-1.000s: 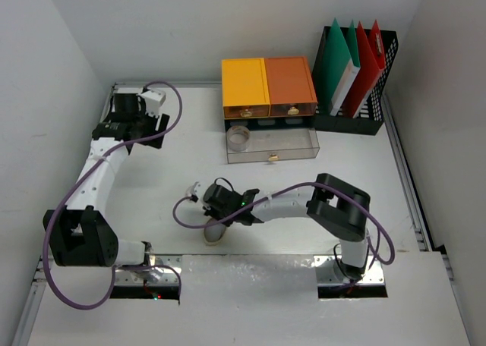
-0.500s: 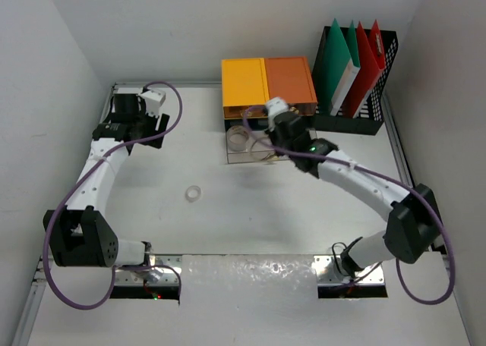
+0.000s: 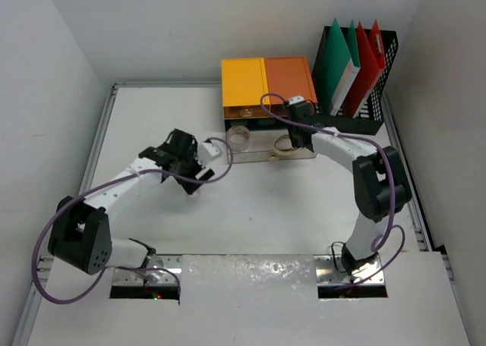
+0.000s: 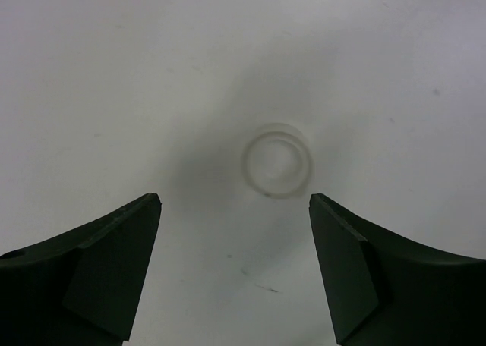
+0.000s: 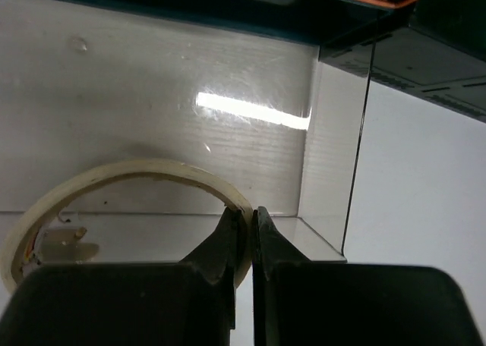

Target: Organize the desk

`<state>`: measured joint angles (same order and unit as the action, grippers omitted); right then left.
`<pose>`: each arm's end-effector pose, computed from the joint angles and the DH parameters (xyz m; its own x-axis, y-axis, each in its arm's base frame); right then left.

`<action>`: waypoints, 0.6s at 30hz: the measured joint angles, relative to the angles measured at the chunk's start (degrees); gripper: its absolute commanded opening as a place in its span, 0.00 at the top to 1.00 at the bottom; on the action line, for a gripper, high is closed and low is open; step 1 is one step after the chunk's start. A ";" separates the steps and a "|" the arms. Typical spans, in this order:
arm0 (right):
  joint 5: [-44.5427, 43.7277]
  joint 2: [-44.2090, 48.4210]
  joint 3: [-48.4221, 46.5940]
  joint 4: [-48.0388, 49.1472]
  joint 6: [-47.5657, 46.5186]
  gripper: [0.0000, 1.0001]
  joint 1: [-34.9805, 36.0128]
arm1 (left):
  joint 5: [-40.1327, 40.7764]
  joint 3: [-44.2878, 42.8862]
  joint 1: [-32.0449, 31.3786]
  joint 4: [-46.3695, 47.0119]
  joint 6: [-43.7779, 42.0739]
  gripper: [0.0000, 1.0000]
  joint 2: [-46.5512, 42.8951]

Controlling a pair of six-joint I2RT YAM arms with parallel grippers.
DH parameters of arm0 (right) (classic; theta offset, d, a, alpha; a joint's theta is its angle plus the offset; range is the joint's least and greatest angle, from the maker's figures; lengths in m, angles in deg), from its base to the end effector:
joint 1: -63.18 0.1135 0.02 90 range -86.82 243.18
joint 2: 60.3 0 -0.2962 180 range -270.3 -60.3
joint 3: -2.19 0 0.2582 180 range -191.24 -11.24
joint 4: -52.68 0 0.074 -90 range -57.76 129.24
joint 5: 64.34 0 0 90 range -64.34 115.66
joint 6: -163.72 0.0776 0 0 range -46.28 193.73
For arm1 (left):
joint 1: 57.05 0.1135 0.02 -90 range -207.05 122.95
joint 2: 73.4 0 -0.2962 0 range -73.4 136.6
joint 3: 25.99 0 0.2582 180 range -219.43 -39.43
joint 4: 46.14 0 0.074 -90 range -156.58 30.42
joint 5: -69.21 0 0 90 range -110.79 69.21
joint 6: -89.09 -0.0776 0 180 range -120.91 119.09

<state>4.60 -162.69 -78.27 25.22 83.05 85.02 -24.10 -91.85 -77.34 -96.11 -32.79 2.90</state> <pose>0.3987 0.1298 0.1952 -0.7164 -0.1241 -0.6865 -0.0141 0.9864 -0.1637 0.2597 -0.1008 0.2228 -0.4956 0.7454 -0.4458 0.7474 0.6275 0.2182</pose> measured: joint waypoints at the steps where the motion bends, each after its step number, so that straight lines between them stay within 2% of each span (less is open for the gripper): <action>1: 0.02 -0.83 -0.98 -0.20 0.00 1.00 -0.07 | -0.33 1.33 -1.99 -0.37 -0.70 0.20 0.00; 6: 0.07 -4.79 -5.03 0.50 0.02 1.00 -0.33 | -0.42 2.69 -3.28 0.37 -2.29 0.14 1.86; 18: -0.39 -10.58 -6.67 3.63 4.79 0.98 -0.35 | 4.28 4.57 -6.34 7.93 -3.48 0.15 14.14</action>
<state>4.21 -173.27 -84.93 28.85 87.83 84.67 -19.82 -87.28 -83.68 -88.18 -36.26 17.04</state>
